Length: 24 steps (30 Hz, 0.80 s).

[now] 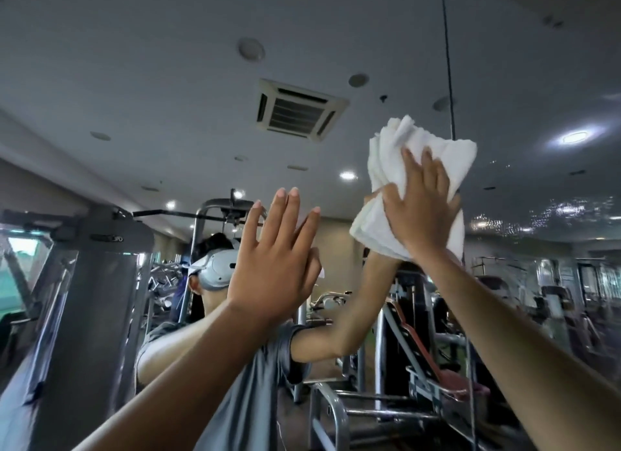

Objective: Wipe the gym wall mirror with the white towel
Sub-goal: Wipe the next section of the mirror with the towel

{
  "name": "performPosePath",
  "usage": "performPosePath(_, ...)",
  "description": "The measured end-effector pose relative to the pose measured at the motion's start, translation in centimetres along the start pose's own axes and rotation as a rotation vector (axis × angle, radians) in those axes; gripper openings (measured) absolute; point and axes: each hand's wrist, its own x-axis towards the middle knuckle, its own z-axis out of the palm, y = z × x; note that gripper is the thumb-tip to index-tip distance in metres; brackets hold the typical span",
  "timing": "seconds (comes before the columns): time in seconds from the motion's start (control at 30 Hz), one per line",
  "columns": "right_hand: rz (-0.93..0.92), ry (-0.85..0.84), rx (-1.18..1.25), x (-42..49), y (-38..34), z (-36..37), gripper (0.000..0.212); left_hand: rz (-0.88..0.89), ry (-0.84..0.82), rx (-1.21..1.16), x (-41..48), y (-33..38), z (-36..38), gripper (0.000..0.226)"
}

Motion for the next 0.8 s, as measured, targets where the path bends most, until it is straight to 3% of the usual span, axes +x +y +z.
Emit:
performPosePath(0.07,-0.251,-0.014,-0.024,-4.5,0.2,0.1,0.069,0.030,-0.001,-0.009,-1.0,0.0,0.0,0.059)
performPosePath(0.17,-0.848,-0.111,-0.081,-10.5,4.7,-0.7,0.074,0.095,0.025,-0.012,-2.8,-0.3,0.1,0.060)
performPosePath(0.2,-0.898,-0.136,-0.091,-10.8,7.0,-1.0,0.074,0.101,0.028,-0.008,-3.1,-0.3,0.1,0.060)
performPosePath(0.23,-0.817,-0.131,-0.089,-10.5,8.8,-1.2,0.072,0.100,0.026,-0.003,-3.2,-0.2,0.1,0.061)
performPosePath(0.37,-0.032,-0.027,0.013,-6.9,8.2,-1.1,0.068,0.083,-0.014,0.032,-3.1,0.2,-0.1,0.062)
performPosePath(0.43,0.119,-0.025,0.016,-7.1,4.5,-0.8,0.072,0.080,-0.021,0.027,-3.1,0.1,-0.1,0.062)
performPosePath(0.5,-0.001,-0.050,0.001,-10.0,1.7,-0.5,0.070,0.075,-0.010,0.013,-3.2,-0.1,-0.2,0.060)
performPosePath(0.67,-0.738,-0.166,-0.044,-19.8,5.7,-0.9,0.073,0.091,-0.002,-0.041,-5.0,-0.6,-0.8,0.055)
performPosePath(0.73,-0.728,-0.194,-0.024,-19.5,8.5,-1.6,0.072,0.121,0.005,-0.038,-6.4,-1.1,-1.1,0.054)
performPosePath(0.8,-0.482,-0.178,-0.020,-17.2,9.2,-1.8,0.066,0.144,-0.022,-0.042,-7.2,-1.5,-1.6,0.054)
